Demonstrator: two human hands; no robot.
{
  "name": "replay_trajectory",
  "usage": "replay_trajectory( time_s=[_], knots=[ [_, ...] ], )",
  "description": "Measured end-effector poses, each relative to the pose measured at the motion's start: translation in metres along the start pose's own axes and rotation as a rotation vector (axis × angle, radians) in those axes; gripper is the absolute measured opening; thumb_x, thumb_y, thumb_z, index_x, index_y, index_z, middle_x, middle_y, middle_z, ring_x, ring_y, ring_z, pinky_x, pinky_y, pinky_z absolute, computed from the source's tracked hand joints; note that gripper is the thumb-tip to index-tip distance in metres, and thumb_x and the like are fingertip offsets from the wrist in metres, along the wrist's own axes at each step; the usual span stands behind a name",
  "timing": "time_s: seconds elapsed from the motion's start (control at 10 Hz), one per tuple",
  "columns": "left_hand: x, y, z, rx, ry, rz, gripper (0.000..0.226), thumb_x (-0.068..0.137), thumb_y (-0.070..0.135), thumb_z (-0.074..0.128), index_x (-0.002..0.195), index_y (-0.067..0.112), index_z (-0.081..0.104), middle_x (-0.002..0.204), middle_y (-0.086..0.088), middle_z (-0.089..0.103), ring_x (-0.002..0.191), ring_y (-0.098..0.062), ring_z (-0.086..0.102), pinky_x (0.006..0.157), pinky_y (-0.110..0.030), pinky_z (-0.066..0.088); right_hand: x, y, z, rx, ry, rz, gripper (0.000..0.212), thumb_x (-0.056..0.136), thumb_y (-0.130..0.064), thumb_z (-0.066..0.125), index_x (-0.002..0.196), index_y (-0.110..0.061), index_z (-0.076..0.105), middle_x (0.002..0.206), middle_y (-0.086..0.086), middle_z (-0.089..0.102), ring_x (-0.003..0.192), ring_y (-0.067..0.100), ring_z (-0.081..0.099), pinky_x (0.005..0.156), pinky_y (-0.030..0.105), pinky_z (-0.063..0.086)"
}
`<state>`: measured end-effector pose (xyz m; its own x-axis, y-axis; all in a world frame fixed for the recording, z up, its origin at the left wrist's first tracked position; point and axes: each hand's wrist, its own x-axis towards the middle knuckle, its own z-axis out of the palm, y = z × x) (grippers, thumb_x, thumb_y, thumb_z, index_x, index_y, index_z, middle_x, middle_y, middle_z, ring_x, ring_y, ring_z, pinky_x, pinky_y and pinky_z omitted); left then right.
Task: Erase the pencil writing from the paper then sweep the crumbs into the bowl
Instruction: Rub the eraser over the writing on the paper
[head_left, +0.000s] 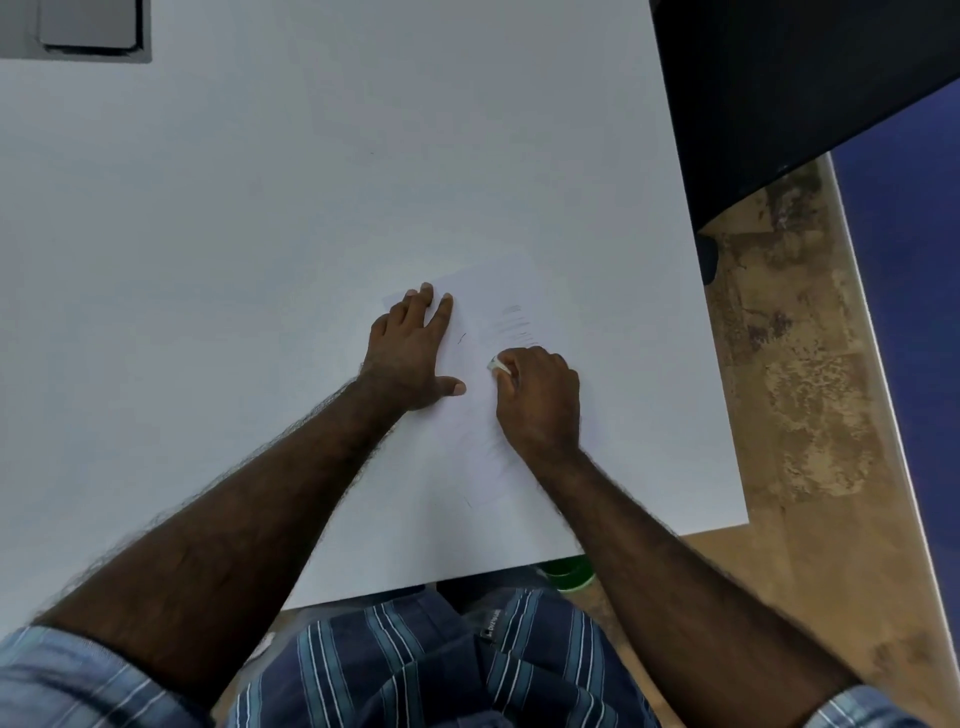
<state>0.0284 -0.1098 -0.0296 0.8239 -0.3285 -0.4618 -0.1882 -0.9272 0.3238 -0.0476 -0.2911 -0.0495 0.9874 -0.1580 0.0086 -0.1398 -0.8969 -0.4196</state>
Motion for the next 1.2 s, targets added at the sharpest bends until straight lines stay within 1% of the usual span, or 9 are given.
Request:
replay_trajectory(
  time_s=[0.2,0.3,0.5,0.6,0.8,0.9,1.0,1.1,1.2],
  knots=[
    [-0.001,0.0,-0.001,0.013,0.005,0.009,0.126,0.077,0.067,0.075,0.164,0.021,-0.004,0.171,-0.01,-0.011,0.158,-0.031,-0.004,0.125,-0.05,0.011,-0.003,-0.007,0.004,-0.03,0.049,0.025,0.005,0.098,-0.022,0.07,0.098,-0.019,0.073,0.096,0.0,0.074,0.087,0.027,0.067,0.08,0.042,0.05],
    [-0.002,0.002,-0.003,0.025,-0.003,0.012,0.125,0.079,0.066,0.075,0.164,0.02,-0.005,0.171,-0.011,-0.011,0.158,-0.032,-0.004,0.125,-0.05,0.011,-0.004,-0.009,0.004,-0.051,0.062,0.038,0.003,0.097,-0.021,0.071,0.097,-0.019,0.073,0.095,0.001,0.074,0.087,0.028,0.067,0.079,0.041,0.048],
    [-0.003,0.003,-0.002,0.033,-0.01,0.009,0.125,0.079,0.065,0.075,0.163,0.02,-0.005,0.171,-0.011,-0.011,0.157,-0.032,-0.004,0.125,-0.05,0.011,-0.007,-0.013,0.006,-0.047,0.071,0.073,0.002,0.096,-0.02,0.071,0.094,-0.019,0.072,0.092,0.0,0.073,0.085,0.027,0.066,0.077,0.04,0.048],
    [-0.001,0.003,-0.003,0.048,-0.017,0.003,0.125,0.079,0.066,0.075,0.163,0.02,-0.005,0.171,-0.01,-0.011,0.158,-0.032,-0.004,0.126,-0.05,0.011,-0.006,-0.012,0.006,-0.032,0.077,0.067,0.003,0.094,-0.019,0.073,0.093,-0.017,0.072,0.092,0.001,0.073,0.084,0.028,0.066,0.077,0.041,0.05],
    [-0.001,0.007,-0.002,0.075,0.02,0.016,0.126,0.074,0.07,0.076,0.164,0.022,0.001,0.17,-0.015,-0.003,0.157,-0.035,0.002,0.124,-0.052,0.015,0.006,-0.001,0.0,0.045,-0.016,0.017,0.005,0.093,-0.02,0.073,0.092,-0.016,0.072,0.091,0.002,0.073,0.085,0.027,0.065,0.081,0.046,0.056],
    [0.0,0.008,-0.001,0.099,0.014,0.017,0.127,0.073,0.072,0.076,0.164,0.028,0.0,0.17,-0.016,-0.003,0.156,-0.037,0.003,0.122,-0.053,0.016,0.015,0.003,0.0,0.073,-0.01,0.017,0.007,0.094,-0.021,0.071,0.09,-0.016,0.072,0.089,0.0,0.071,0.084,0.025,0.064,0.082,0.046,0.056],
    [0.004,0.011,-0.002,0.128,-0.023,0.009,0.126,0.074,0.072,0.074,0.163,0.031,-0.005,0.169,-0.016,-0.006,0.156,-0.038,0.001,0.123,-0.053,0.015,0.022,-0.001,0.003,0.086,0.002,-0.016,0.009,0.096,-0.021,0.067,0.092,-0.016,0.073,0.089,0.001,0.071,0.084,0.025,0.064,0.081,0.047,0.056],
    [0.007,0.014,-0.002,0.152,-0.022,-0.008,0.128,0.073,0.074,0.074,0.163,0.033,-0.008,0.169,-0.017,-0.007,0.155,-0.038,0.002,0.122,-0.052,0.017,0.018,-0.013,0.01,0.058,-0.069,-0.188,0.013,0.097,-0.019,0.061,0.096,-0.015,0.074,0.091,0.002,0.07,0.086,0.025,0.063,0.082,0.045,0.053],
    [0.008,0.014,-0.001,0.147,-0.038,-0.021,0.128,0.074,0.073,0.073,0.162,0.034,-0.01,0.169,-0.017,-0.01,0.155,-0.038,0.0,0.122,-0.052,0.015,0.026,-0.007,0.013,-0.018,-0.073,-0.295,0.018,0.098,-0.02,0.057,0.101,-0.012,0.073,0.093,0.006,0.069,0.087,0.029,0.062,0.081,0.046,0.051]
  ],
)
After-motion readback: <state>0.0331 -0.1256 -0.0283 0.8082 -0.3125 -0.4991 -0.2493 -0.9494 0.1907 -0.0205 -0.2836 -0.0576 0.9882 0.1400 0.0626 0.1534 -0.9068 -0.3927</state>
